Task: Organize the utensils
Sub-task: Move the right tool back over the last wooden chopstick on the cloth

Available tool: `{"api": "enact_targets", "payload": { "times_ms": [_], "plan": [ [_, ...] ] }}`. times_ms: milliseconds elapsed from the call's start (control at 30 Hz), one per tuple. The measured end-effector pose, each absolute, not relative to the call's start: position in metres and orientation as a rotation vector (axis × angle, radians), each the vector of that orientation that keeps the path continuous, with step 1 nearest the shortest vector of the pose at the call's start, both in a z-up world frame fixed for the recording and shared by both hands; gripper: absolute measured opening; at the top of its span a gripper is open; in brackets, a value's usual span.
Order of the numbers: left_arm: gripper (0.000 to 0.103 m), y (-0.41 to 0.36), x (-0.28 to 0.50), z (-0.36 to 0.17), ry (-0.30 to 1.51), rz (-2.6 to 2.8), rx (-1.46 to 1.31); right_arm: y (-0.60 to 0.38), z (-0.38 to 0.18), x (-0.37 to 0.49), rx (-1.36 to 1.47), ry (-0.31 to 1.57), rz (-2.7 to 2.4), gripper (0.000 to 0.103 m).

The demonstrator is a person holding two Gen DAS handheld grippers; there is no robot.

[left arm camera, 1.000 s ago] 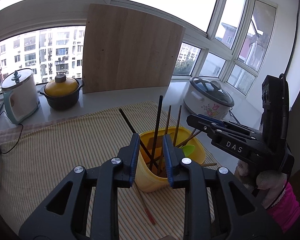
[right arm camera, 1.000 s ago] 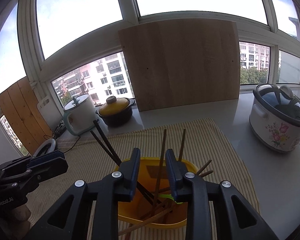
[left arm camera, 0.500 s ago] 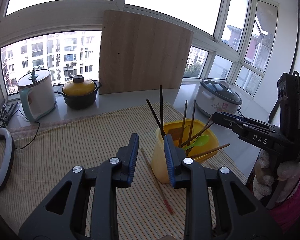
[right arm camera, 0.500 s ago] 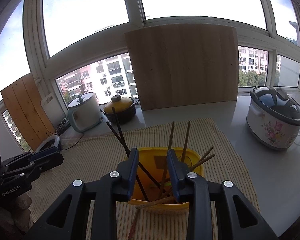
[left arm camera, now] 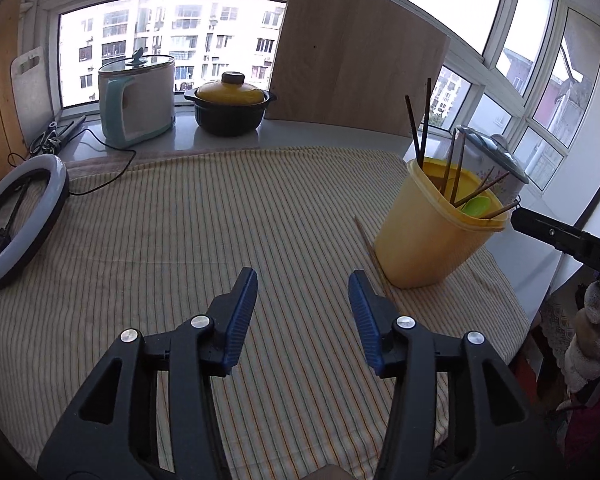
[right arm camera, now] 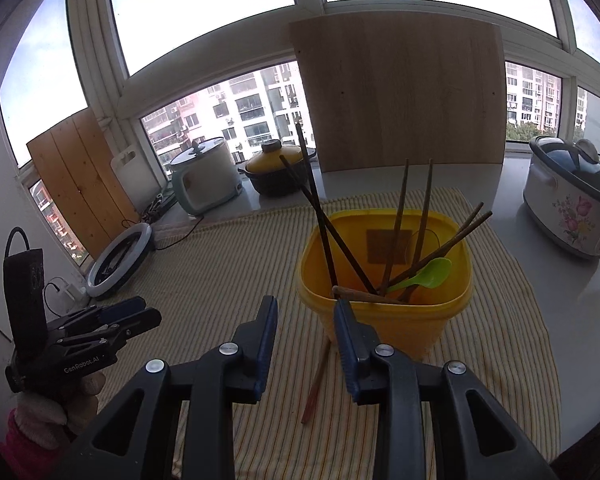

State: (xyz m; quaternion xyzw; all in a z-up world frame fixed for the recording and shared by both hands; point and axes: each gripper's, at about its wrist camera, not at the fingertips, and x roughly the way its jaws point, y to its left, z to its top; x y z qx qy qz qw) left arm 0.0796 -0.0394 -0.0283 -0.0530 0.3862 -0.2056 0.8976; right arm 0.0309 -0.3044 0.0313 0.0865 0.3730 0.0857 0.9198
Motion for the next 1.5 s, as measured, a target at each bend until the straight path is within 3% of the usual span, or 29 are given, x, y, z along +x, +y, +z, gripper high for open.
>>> {"api": "enact_targets", "payload": {
  "times_ms": [333, 900, 1200, 1500],
  "plan": [
    [0.049, -0.016, 0.069, -0.051, 0.833, -0.382, -0.149, -0.295, 0.038, 0.012, 0.141, 0.739, 0.172, 0.03],
    [0.049, 0.009, 0.064, -0.074, 0.875, -0.355, -0.218, -0.268, -0.096, 0.053, 0.125, 1.097, 0.176, 0.016],
    [0.049, 0.023, 0.069, -0.084, 0.9, -0.334, -0.266, -0.259, -0.12, 0.069, 0.066, 1.141, 0.157, 0.016],
    [0.049, 0.028, 0.072, -0.093, 0.923, -0.32, -0.289, -0.242, -0.122, 0.072, -0.042, 1.136, 0.195, 0.007]
  ]
}}
